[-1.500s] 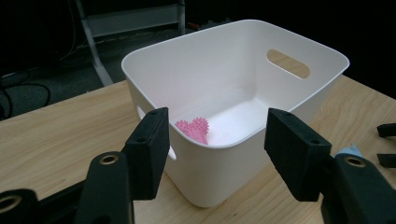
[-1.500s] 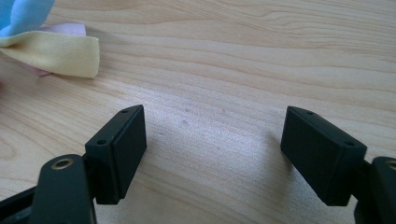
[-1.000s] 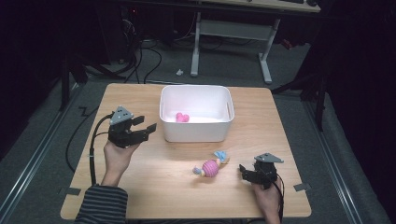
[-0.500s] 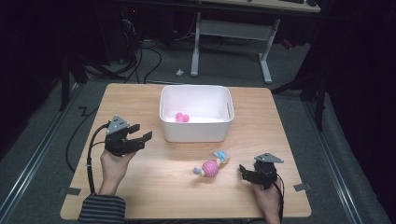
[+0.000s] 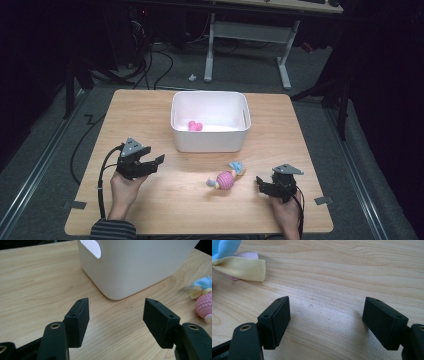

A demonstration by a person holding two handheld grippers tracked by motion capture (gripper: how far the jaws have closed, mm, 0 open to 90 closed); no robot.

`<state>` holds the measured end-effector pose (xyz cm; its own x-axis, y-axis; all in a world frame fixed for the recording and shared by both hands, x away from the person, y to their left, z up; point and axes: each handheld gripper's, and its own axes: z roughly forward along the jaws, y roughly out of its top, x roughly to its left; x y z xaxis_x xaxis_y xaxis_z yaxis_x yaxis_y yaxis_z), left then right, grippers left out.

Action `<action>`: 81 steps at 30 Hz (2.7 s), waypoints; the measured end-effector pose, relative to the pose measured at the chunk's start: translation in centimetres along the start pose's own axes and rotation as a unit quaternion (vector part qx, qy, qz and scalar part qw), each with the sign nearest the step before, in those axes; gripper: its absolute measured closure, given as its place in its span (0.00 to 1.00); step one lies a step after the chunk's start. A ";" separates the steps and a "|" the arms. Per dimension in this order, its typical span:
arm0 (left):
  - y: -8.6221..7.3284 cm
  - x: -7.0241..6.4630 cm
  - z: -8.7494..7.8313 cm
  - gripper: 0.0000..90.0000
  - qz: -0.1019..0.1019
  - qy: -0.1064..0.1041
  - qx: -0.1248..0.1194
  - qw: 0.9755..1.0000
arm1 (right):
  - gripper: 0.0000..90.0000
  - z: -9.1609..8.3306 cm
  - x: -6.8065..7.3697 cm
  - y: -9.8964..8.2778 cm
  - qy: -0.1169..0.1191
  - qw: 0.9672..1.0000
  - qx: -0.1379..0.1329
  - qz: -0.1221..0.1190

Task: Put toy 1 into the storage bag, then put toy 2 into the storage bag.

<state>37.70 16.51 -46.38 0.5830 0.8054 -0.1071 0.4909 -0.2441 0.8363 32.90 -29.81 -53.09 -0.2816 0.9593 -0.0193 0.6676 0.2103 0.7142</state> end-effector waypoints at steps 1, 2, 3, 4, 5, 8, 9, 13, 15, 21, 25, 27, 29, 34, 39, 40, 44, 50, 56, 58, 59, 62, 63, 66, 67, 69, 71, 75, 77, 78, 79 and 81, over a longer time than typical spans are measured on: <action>-0.2 0.0 0.1 0.42 -0.002 0.000 0.002 1.000 | 0.25 0.0 0.0 0.0 0.000 1.000 0.000 0.000; -0.2 0.0 0.1 0.42 -0.002 0.000 0.002 1.000 | 0.25 0.0 0.0 0.0 0.000 1.000 0.000 0.000; -0.4 0.0 0.2 0.42 -0.004 -0.001 0.004 1.000 | 0.25 0.0 0.0 0.0 0.000 1.000 0.000 0.000; -0.6 0.0 0.3 0.42 -0.006 0.000 0.004 1.000 | 0.25 0.0 0.0 0.0 0.000 1.000 0.000 0.000; -1.0 0.0 0.4 0.42 -0.008 -0.001 0.008 1.000 | 0.25 0.0 0.0 0.0 0.000 1.000 0.000 0.000; -1.4 0.1 0.6 0.42 -0.017 -0.005 0.009 1.000 | 0.25 0.0 0.0 0.0 0.000 1.000 0.000 0.000; -1.6 0.2 0.7 0.42 -0.018 -0.005 0.011 1.000 | 0.25 0.0 0.0 0.0 0.000 1.000 0.000 0.000; -2.2 0.3 1.0 0.42 -0.026 -0.004 0.018 0.999 | 0.25 0.0 0.0 0.0 0.000 1.000 0.000 0.001; -2.7 0.3 1.3 0.42 -0.029 -0.001 0.025 0.999 | 0.25 0.0 0.0 0.0 0.000 1.000 0.001 0.001; -3.8 0.6 2.2 0.42 -0.028 0.021 0.048 0.998 | 0.25 0.0 0.0 0.0 0.000 1.000 0.000 0.000; -4.7 0.8 2.7 0.41 -0.037 0.029 0.057 0.997 | 0.25 0.0 0.0 0.0 0.000 1.000 0.000 0.000; -4.9 1.0 2.9 0.41 -0.044 0.027 0.057 0.997 | 0.25 0.0 0.0 0.0 0.000 1.000 0.000 0.001; -5.3 1.2 3.1 0.41 -0.050 0.025 0.063 0.996 | 0.25 0.0 0.0 0.0 0.000 1.000 0.000 0.001; -5.7 1.3 3.5 0.40 -0.043 0.042 0.073 0.996 | 0.25 0.0 0.0 0.0 0.001 1.000 0.000 0.002; -5.8 1.4 3.5 0.39 -0.030 0.058 0.080 0.995 | 0.25 0.0 0.0 0.0 0.001 1.000 0.000 0.002; -5.8 1.4 3.4 0.38 -0.030 0.060 0.079 0.995 | 0.25 0.0 0.0 0.0 0.001 1.000 0.000 0.002; -5.9 1.3 3.5 0.38 -0.026 0.064 0.078 0.995 | 0.24 0.0 0.0 0.0 0.003 1.000 0.001 -0.001; -6.1 0.9 3.8 0.35 -0.006 0.082 0.074 0.994 | 0.26 0.0 0.0 0.0 0.007 1.000 0.001 -0.002; -6.1 0.8 3.8 0.32 -0.010 0.090 0.075 0.993 | 0.32 -0.3 0.5 -0.2 0.015 1.000 -0.004 -0.009; -6.1 0.8 3.9 0.32 -0.010 0.091 0.075 0.993 | 0.34 -0.4 0.8 -0.3 0.020 1.000 -0.008 -0.013; -6.1 0.8 3.9 0.32 -0.010 0.090 0.075 0.993 | 0.35 -0.6 0.9 -0.4 0.024 1.000 -0.010 -0.012; -6.1 0.8 3.9 0.31 -0.009 0.090 0.076 0.993 | 0.37 -1.3 1.5 -0.4 0.036 0.999 -0.018 -0.025; -6.1 0.8 3.9 0.31 -0.008 0.090 0.076 0.993 | 0.37 -1.3 1.5 -0.4 0.036 0.999 -0.018 -0.025; -6.1 0.8 3.9 0.31 -0.008 0.090 0.076 0.993 | 0.38 -2.0 2.0 -0.2 0.048 0.998 -0.026 -0.033; -6.1 0.8 3.9 0.31 -0.008 0.090 0.077 0.993 | 0.38 -2.5 2.4 0.0 0.056 0.997 -0.031 -0.041; -6.1 0.8 3.9 0.31 -0.007 0.089 0.077 0.993 | 0.38 -2.9 2.7 0.1 0.066 0.996 -0.031 -0.046; -6.1 0.8 3.9 0.31 -0.008 0.089 0.077 0.993 | 0.38 -3.0 2.9 0.1 0.070 0.996 -0.032 -0.051; -6.1 0.8 3.9 0.31 -0.008 0.089 0.077 0.993 | 0.37 -3.7 3.8 0.5 0.089 0.993 -0.038 -0.064; -6.1 0.8 3.9 0.31 -0.008 0.089 0.077 0.993 | 0.37 -3.9 4.2 0.8 0.096 0.992 -0.038 -0.070; -6.1 0.8 3.9 0.31 -0.008 0.089 0.077 0.993 | 0.37 -3.9 4.2 0.8 0.096 0.992 -0.038 -0.070; -6.1 0.8 3.9 0.31 -0.008 0.089 0.077 0.993 | 0.36 -4.1 4.8 1.0 0.097 0.991 -0.035 -0.086; -6.1 0.8 3.9 0.31 -0.008 0.089 0.077 0.993 | 0.36 -4.1 5.4 1.4 0.107 0.989 -0.034 -0.096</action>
<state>37.68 16.53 -53.61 0.4573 0.8893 -0.0106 0.6001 -0.2998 0.7416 29.44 -25.15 -49.34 -0.5433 0.8394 -0.0164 0.5412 0.3651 0.7575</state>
